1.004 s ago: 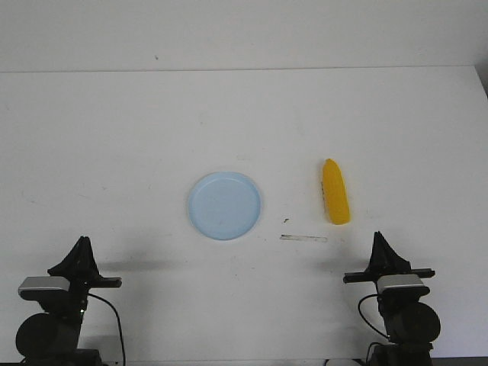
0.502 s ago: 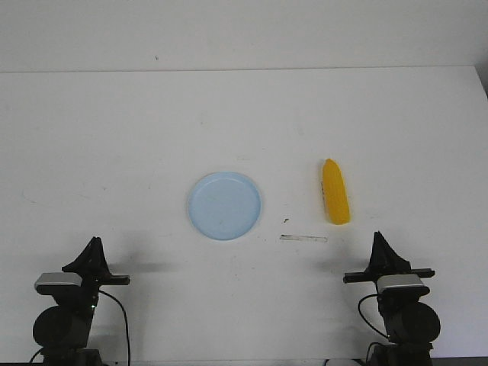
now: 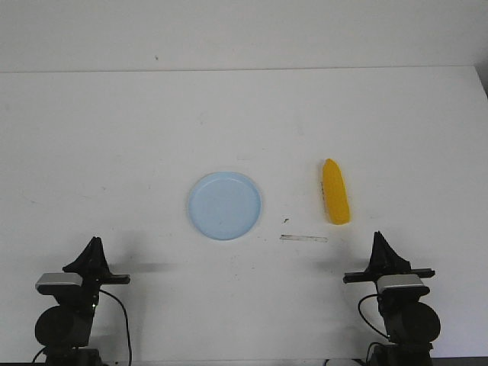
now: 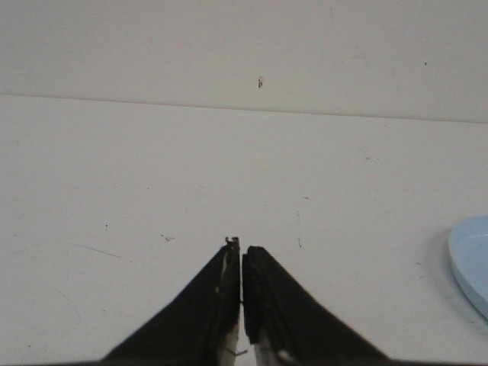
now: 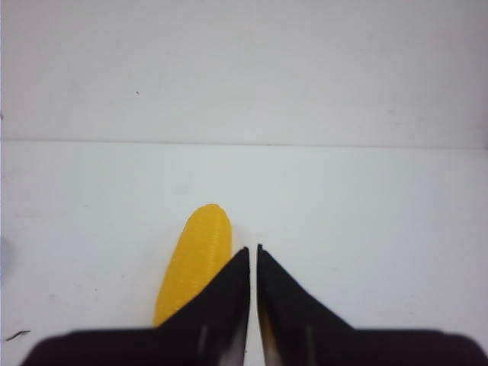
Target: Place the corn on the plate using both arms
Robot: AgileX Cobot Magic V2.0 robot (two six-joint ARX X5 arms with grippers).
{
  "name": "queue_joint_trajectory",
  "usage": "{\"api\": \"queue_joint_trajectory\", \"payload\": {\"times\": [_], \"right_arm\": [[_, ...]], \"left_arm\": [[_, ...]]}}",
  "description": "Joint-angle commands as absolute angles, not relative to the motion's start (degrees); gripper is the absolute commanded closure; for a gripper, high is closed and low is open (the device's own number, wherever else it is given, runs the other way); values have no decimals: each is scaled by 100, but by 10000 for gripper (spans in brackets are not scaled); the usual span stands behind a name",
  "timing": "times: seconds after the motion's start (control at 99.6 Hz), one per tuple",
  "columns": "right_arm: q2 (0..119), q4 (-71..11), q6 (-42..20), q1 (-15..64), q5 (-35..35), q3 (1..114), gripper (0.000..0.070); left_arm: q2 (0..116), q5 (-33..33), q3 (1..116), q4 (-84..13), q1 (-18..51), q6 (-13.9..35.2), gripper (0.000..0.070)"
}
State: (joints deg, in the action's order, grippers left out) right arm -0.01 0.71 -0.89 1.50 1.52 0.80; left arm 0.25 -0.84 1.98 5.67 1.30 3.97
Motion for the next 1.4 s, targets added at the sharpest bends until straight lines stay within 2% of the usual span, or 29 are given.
{"api": "queue_joint_trajectory", "payload": {"times": [0.0, 1.305, 1.385], "right_arm": [[8, 141, -145, 158, 152, 71, 686], [8, 134, -145, 158, 152, 71, 685], [8, 139, -360, 161, 158, 71, 686]], "left_arm": [[19, -1, 75, 652, 104, 386, 699], [19, -1, 78, 648, 104, 390, 699], [19, -3, 78, 648, 104, 390, 699]]}}
